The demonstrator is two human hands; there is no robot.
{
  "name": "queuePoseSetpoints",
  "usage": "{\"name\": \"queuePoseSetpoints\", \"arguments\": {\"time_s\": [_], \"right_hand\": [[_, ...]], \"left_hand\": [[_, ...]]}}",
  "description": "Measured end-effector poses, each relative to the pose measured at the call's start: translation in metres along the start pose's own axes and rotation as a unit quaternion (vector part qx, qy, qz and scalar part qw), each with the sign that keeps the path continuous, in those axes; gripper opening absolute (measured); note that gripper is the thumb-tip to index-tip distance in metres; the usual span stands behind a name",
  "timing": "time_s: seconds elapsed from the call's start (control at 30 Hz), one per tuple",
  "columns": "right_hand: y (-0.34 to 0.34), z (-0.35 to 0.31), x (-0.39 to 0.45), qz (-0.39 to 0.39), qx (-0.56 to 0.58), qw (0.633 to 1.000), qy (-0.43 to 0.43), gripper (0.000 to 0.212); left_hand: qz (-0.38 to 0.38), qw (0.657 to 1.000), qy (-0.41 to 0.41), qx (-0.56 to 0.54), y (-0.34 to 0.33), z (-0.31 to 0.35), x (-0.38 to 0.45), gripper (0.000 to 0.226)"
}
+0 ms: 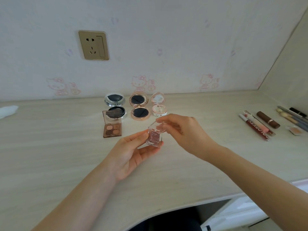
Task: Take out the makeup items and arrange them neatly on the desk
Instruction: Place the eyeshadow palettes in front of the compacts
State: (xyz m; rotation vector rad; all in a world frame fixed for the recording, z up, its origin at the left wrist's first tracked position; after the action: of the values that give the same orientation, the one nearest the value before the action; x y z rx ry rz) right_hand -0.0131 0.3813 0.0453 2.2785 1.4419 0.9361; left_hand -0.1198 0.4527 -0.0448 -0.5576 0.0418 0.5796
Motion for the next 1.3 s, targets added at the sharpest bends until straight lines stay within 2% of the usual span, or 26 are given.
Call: {"name": "queuePoseSetpoints", "arguments": {"time_s": [0.13,0.3,0.43,0.57,0.6,0.7,0.73,0.9,1.07,1.3], "right_hand": [[-0.005,0.004,0.009,0.000,-0.006,1.000,-0.001,0.019],[-0.015,0.013,0.023,-0.027,-0.024,0.999,-0.028,0.020],[-0.024,0.016,0.033,-0.041,-0.055,0.997,-0.037,0.023],[-0.031,0.019,0.041,-0.055,-0.070,0.995,-0.044,0.024],[-0.034,0.019,0.043,-0.059,-0.080,0.994,-0.042,0.024],[-0.045,0.016,0.043,-0.078,-0.113,0.990,-0.022,0.024],[-0.048,0.015,0.042,-0.086,-0.123,0.989,-0.016,0.024],[-0.058,0.017,0.038,-0.107,-0.152,0.983,-0.015,0.027],[-0.067,0.016,0.037,-0.135,-0.203,0.970,-0.009,0.030],[-0.066,0.023,0.040,-0.120,-0.194,0.973,-0.030,0.029]], "left_hand": [[0.025,0.999,-0.022,-0.005,0.005,0.004,0.001,0.034],[0.123,0.984,-0.095,0.091,0.025,0.019,-0.005,0.022],[0.183,0.957,-0.145,0.175,0.036,0.030,-0.012,0.016],[0.195,0.881,-0.195,0.384,0.032,0.043,-0.017,0.029],[0.208,0.853,-0.203,0.433,0.033,0.045,-0.018,0.032],[0.253,0.740,-0.254,0.570,0.030,0.053,-0.026,0.030],[0.260,0.716,-0.266,0.591,0.029,0.054,-0.028,0.029],[0.246,0.656,-0.295,0.649,0.020,0.054,-0.026,0.018],[0.237,0.631,-0.287,0.681,0.021,0.048,-0.023,0.010],[0.229,0.641,-0.282,0.676,0.021,0.047,-0.022,0.011]]}}
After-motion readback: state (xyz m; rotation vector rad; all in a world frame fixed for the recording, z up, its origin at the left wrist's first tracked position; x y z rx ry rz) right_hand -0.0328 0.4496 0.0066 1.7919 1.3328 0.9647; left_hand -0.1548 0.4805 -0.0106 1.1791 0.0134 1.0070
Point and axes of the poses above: each hand's wrist, its own x-axis towards the middle knuckle, its own y-axis out of the back of the hand, z = x × y, the point moved 9 cm from there along x, towards the middle knuckle, and after that the axes turned 9 degrees about x, right-handed, at the moved point
